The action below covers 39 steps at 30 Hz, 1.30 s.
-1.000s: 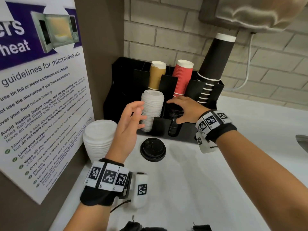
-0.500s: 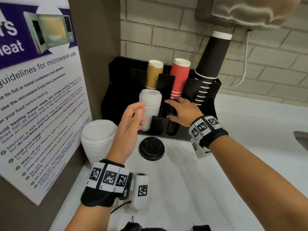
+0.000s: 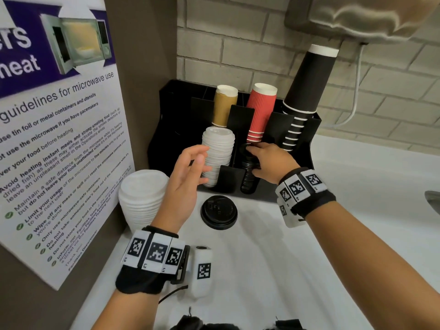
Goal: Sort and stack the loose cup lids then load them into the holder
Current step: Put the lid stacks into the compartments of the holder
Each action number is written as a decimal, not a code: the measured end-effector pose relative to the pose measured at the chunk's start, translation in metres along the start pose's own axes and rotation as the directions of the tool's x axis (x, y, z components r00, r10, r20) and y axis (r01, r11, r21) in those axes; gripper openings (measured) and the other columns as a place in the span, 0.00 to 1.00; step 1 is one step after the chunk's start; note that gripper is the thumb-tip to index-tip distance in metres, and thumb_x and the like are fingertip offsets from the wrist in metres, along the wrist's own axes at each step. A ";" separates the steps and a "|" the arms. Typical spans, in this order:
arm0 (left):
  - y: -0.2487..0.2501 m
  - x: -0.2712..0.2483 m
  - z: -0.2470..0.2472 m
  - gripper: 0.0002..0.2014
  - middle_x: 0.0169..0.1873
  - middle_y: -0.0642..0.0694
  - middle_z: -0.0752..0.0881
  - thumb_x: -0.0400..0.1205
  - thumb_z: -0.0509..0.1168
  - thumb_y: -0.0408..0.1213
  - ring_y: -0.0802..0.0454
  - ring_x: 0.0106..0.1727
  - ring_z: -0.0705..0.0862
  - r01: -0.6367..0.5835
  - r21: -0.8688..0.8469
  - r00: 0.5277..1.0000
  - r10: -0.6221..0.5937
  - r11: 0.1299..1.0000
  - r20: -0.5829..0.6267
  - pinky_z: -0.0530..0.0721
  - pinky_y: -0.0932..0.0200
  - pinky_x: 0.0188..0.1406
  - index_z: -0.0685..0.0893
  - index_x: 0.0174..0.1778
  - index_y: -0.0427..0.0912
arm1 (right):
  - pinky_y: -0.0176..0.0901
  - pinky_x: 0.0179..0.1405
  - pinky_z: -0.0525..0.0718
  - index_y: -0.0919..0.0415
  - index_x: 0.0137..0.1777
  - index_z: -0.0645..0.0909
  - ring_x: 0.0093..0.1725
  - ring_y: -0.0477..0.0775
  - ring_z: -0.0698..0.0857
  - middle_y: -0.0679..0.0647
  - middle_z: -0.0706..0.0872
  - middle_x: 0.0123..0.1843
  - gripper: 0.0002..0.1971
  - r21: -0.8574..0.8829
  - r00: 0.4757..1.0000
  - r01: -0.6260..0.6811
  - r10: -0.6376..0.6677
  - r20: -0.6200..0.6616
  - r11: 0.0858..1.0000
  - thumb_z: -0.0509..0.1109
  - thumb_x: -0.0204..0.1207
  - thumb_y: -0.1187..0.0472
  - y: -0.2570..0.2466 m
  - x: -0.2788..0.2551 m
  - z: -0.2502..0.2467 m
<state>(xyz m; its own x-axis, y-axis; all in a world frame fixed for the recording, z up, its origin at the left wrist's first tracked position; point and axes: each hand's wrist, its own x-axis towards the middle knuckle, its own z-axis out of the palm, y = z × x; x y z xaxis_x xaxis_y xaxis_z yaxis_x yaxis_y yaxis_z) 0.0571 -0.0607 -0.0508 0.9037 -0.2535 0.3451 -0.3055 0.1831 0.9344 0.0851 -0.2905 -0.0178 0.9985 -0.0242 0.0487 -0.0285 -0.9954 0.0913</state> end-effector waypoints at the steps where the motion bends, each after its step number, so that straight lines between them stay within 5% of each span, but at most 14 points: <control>1: 0.000 0.000 0.000 0.16 0.61 0.55 0.81 0.82 0.53 0.53 0.53 0.58 0.85 0.000 -0.001 1.000 0.000 1.000 0.000 0.85 0.60 0.53 0.78 0.62 0.57 | 0.56 0.64 0.80 0.55 0.80 0.66 0.69 0.62 0.75 0.58 0.74 0.73 0.32 -0.030 0.999 -0.007 0.006 -0.031 1.000 0.71 0.76 0.58 -0.001 -0.003 0.002; 9: 0.002 0.001 0.001 0.16 0.62 0.53 0.81 0.82 0.53 0.53 0.52 0.59 0.84 0.001 -0.009 1.000 -0.001 1.000 0.006 0.85 0.59 0.54 0.78 0.62 0.56 | 0.50 0.63 0.78 0.60 0.74 0.74 0.64 0.60 0.74 0.59 0.76 0.66 0.25 -0.021 0.985 0.025 -0.028 -0.171 0.999 0.70 0.77 0.61 -0.007 -0.016 0.010; 13: 0.003 0.001 0.000 0.16 0.60 0.54 0.81 0.82 0.54 0.52 0.50 0.59 0.84 -0.007 -0.016 1.000 0.007 1.000 -0.006 0.85 0.60 0.53 0.78 0.61 0.56 | 0.47 0.53 0.80 0.62 0.60 0.82 0.53 0.58 0.81 0.57 0.81 0.53 0.17 0.283 0.929 0.226 -0.119 -0.349 0.932 0.74 0.73 0.58 -0.028 -0.033 0.003; 15: 0.003 0.001 0.001 0.15 0.60 0.55 0.81 0.82 0.54 0.52 0.50 0.60 0.84 -0.006 -0.018 1.000 0.006 1.000 -0.006 0.85 0.59 0.53 0.78 0.61 0.57 | 0.47 0.52 0.83 0.59 0.63 0.81 0.50 0.55 0.83 0.54 0.82 0.50 0.22 0.375 0.966 0.260 -0.241 -0.099 0.890 0.74 0.74 0.47 -0.046 -0.039 0.006; 17: 0.003 0.001 0.001 0.15 0.60 0.56 0.81 0.81 0.54 0.53 0.50 0.60 0.84 0.002 -0.020 1.000 -0.002 1.000 0.001 0.84 0.58 0.54 0.78 0.61 0.58 | 0.49 0.57 0.82 0.52 0.74 0.72 0.57 0.57 0.83 0.58 0.82 0.59 0.33 0.335 0.930 0.197 -0.284 0.234 0.921 0.70 0.73 0.37 -0.062 -0.040 0.017; 19: 0.002 0.000 0.002 0.15 0.61 0.56 0.81 0.82 0.55 0.54 0.51 0.60 0.84 0.011 -0.009 1.000 -0.011 1.000 0.010 0.84 0.57 0.55 0.78 0.62 0.58 | 0.49 0.60 0.80 0.46 0.82 0.61 0.64 0.63 0.80 0.62 0.77 0.67 0.42 0.197 0.892 0.161 -0.228 0.391 0.967 0.68 0.70 0.32 -0.073 -0.037 0.032; 22: 0.001 -0.002 0.003 0.18 0.61 0.57 0.80 0.84 0.57 0.55 0.51 0.59 0.84 0.008 0.013 1.000 -0.008 1.000 0.021 0.85 0.59 0.55 0.78 0.65 0.53 | 0.50 0.56 0.81 0.44 0.83 0.55 0.64 0.66 0.79 0.64 0.74 0.68 0.48 0.129 0.882 0.148 -0.190 0.432 0.980 0.74 0.66 0.34 -0.082 -0.033 0.048; 28: 0.000 -0.002 0.001 0.14 0.60 0.54 0.81 0.80 0.59 0.52 0.50 0.59 0.83 0.017 0.062 0.997 -0.021 0.998 0.072 0.84 0.54 0.58 0.79 0.61 0.57 | 0.53 0.49 0.84 0.41 0.72 0.63 0.54 0.59 0.77 0.57 0.71 0.61 0.42 0.261 0.866 0.082 -0.199 0.459 0.962 0.80 0.60 0.40 -0.075 -0.029 0.045; 31: 0.001 -0.003 0.001 0.14 0.60 0.54 0.81 0.77 0.62 0.51 0.54 0.59 0.84 0.025 0.073 0.997 -0.031 0.997 0.077 0.82 0.58 0.56 0.79 0.59 0.60 | 0.54 0.55 0.85 0.45 0.67 0.66 0.55 0.59 0.81 0.58 0.77 0.60 0.34 0.597 0.923 0.040 -0.259 0.285 0.801 0.80 0.63 0.54 -0.056 -0.035 0.025; 35: -0.002 -0.006 0.002 0.34 0.69 0.58 0.76 0.66 0.79 0.51 0.60 0.66 0.80 0.089 0.044 0.968 -0.097 0.995 0.230 0.83 0.59 0.61 0.74 0.67 0.65 | 0.46 0.48 0.87 0.42 0.67 0.67 0.48 0.52 0.85 0.57 0.81 0.56 0.35 0.933 0.971 0.041 -0.236 0.048 0.357 0.77 0.67 0.69 -0.040 -0.059 0.001; 39: -0.003 -0.011 0.006 0.46 0.74 0.55 0.73 0.62 0.83 0.38 0.54 0.68 0.82 0.109 -0.014 0.932 -0.097 0.994 0.350 0.86 0.51 0.61 0.70 0.75 0.63 | 0.43 0.52 0.87 0.37 0.68 0.69 0.56 0.49 0.87 0.55 0.83 0.60 0.36 0.957 0.971 0.104 -0.235 -0.039 0.272 0.78 0.64 0.65 -0.042 -0.079 -0.004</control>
<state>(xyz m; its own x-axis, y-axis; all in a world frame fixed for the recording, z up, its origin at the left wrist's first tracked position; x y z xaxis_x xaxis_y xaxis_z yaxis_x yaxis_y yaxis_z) 0.0463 -0.0642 -0.0572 0.7668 -0.5861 0.2616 -0.2007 0.1681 0.9651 0.0075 -0.2468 -0.0217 0.9747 0.2138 0.0647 0.1406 -0.3618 -0.9216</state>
